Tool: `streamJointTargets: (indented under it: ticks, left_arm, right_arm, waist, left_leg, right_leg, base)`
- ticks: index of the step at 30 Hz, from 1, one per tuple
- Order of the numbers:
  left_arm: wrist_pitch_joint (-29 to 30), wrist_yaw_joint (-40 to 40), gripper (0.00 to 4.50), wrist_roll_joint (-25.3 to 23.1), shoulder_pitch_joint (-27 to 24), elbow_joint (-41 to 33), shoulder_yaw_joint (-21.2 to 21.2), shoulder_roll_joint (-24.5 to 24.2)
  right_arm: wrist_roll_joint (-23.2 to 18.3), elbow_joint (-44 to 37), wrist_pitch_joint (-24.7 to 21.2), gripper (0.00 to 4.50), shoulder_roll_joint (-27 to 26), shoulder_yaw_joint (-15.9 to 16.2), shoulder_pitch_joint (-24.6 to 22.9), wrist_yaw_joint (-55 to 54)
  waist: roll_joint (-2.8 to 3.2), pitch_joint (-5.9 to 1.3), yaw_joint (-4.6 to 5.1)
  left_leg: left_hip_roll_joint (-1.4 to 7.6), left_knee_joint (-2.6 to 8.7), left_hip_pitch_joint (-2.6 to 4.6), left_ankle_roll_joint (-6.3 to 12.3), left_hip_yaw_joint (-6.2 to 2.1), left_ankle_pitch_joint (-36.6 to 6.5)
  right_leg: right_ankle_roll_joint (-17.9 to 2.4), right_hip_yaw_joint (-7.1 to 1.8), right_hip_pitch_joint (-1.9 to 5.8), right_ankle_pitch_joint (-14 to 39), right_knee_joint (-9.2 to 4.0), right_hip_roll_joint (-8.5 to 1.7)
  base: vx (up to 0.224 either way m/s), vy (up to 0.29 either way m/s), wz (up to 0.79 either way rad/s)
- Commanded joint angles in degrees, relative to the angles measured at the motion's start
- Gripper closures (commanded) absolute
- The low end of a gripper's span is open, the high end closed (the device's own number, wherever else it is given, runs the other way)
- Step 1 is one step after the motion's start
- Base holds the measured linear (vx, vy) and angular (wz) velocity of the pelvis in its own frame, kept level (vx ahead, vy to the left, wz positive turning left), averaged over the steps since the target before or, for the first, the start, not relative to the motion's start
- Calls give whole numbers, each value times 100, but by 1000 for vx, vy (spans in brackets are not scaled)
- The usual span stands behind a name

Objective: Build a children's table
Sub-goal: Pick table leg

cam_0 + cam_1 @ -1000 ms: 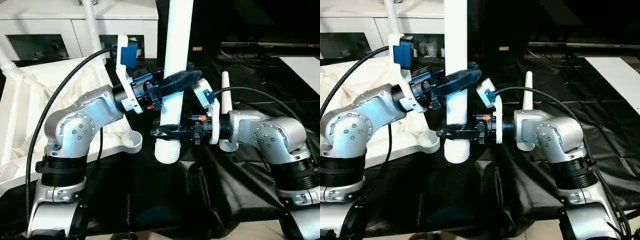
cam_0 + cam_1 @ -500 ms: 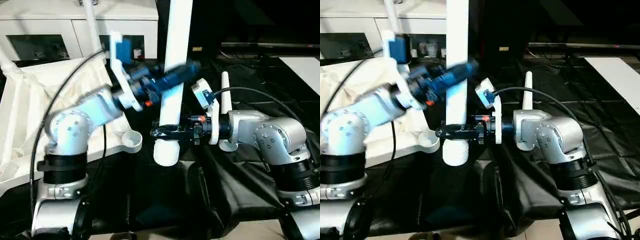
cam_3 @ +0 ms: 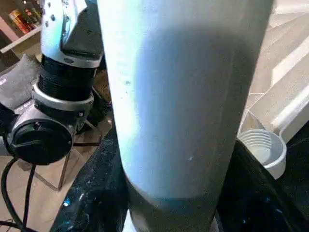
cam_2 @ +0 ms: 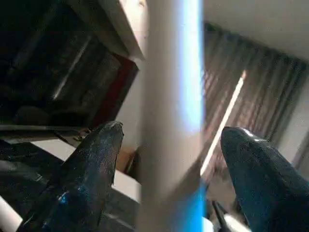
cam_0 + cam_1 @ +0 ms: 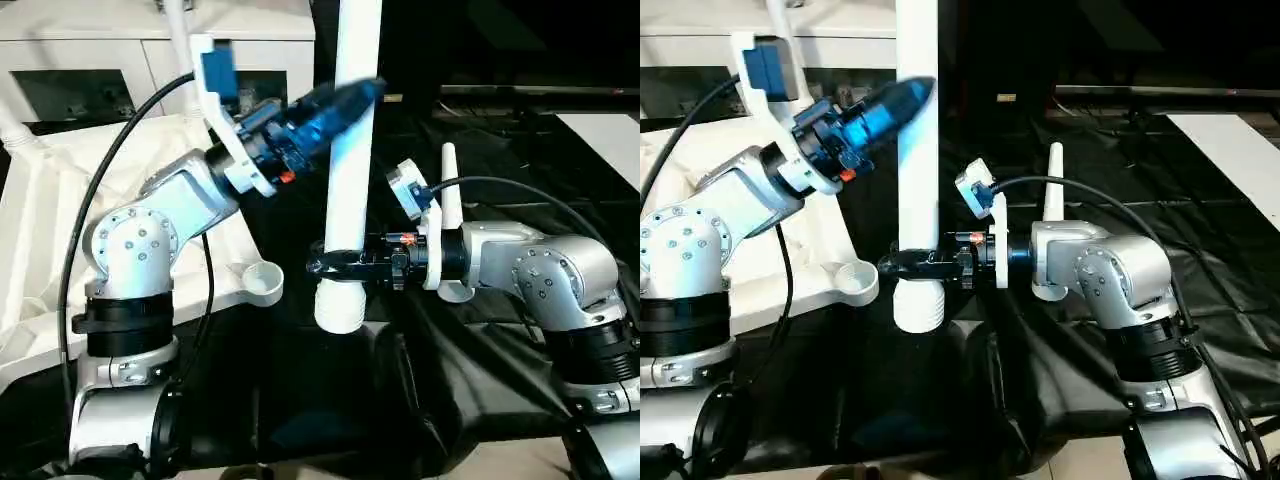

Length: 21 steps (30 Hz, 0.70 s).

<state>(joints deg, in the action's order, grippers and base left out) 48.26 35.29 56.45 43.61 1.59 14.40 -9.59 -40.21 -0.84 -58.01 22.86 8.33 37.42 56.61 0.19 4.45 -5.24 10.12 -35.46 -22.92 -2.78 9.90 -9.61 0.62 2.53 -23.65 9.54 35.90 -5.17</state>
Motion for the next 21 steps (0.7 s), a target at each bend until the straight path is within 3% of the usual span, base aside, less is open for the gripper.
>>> streamJointTargets:
  ticks: [1,3,6,10,13,14,16,17,18,19,20,21]
  left_arm:
    - [1,-182,85,297,148,159,242,102]
    - [42,-196,85,668,147,216,469,238]
    - [72,-231,85,859,114,268,593,318]
    - [-48,-511,85,1066,128,571,899,420]
    - [-215,-623,85,1002,115,633,1028,405]
    - [-355,-658,56,750,60,594,972,329]
    - [-1165,-638,49,-1178,-396,278,-115,-408]
    - [-1333,-631,49,-1540,-508,229,-340,-586]
    - [-1858,-617,29,-2641,-856,85,-1040,-1151]
    - [-1970,-616,29,-2867,-930,57,-1189,-1275]
    - [-2026,-727,13,-3035,-1065,23,-1234,-1399]
    - [-2078,-798,6,-3141,-1189,-14,-1233,-1497]
  right_arm:
    - [-87,-70,19,262,1,-159,-52,-24]
    - [-158,-73,25,262,-32,-256,-59,-32]
    - [-195,-48,65,262,-46,-332,-61,-22]
    - [-252,-4,148,262,-97,-458,-53,-30]
    - [-197,33,242,262,-125,-510,-75,-120]
    - [-135,67,314,262,-137,-552,-103,-203]
    - [230,207,755,262,-305,-740,-184,-799]
    - [337,242,847,262,-343,-752,-192,-955]
    - [678,352,1133,262,-465,-783,-217,-1446]
    - [754,375,1194,262,-492,-788,-222,-1553]
    - [902,374,1342,262,-556,-747,-256,-1720]
    - [1041,368,1485,262,-615,-687,-291,-1858]
  waist:
    - [21,-528,-27]
    - [25,-532,-39]
    - [34,-535,-54]
    - [51,-526,-85]
    - [21,-526,-92]
    - [22,-527,-92]
    - [47,-510,-77]
    - [63,-509,-71]
    - [58,-507,-71]
    - [66,-515,-33]
    - [70,-520,-19]
    - [-10,-526,-12]
  left_leg:
    - [170,402,132,-212,-53,-1120]
    - [168,398,125,-205,-52,-1117]
    - [176,402,134,-190,-61,-1136]
    - [172,411,138,-207,-72,-1273]
    - [184,426,141,-235,-80,-1302]
    - [189,429,138,-243,-82,-1279]
    - [212,464,144,-273,-103,-1374]
    - [235,488,152,-333,-127,-1443]
    - [249,511,156,-425,-143,-1451]
    - [225,505,164,-506,-125,-1448]
    - [216,502,175,-535,-108,-1441]
    - [228,496,170,-536,-94,-1388]
  right_leg:
    - [-1179,-163,318,1250,-404,-220]
    - [-1266,-160,323,1141,-397,-224]
    - [-1306,-152,321,1085,-376,-216]
    - [-1195,-151,325,1304,-408,-226]
    - [-1121,-146,323,1351,-424,-230]
    - [-1117,-147,324,1334,-414,-234]
    - [-880,-149,290,1542,-442,-231]
    - [-629,-159,272,1765,-461,-249]
    - [-442,-163,249,1913,-469,-263]
    - [-336,-170,236,2003,-449,-247]
    - [-382,-173,233,1961,-445,-237]
    - [-444,-176,233,1872,-454,-246]
  base:
    - [0,0,0]
    - [0,0,0]
    - [0,0,0]
    - [0,0,0]
    - [0,0,0]
    - [0,0,0]
    - [0,0,0]
    - [0,0,0]
    - [0,0,0]
    - [0,0,0]
    - [0,0,0]
    - [0,0,0]
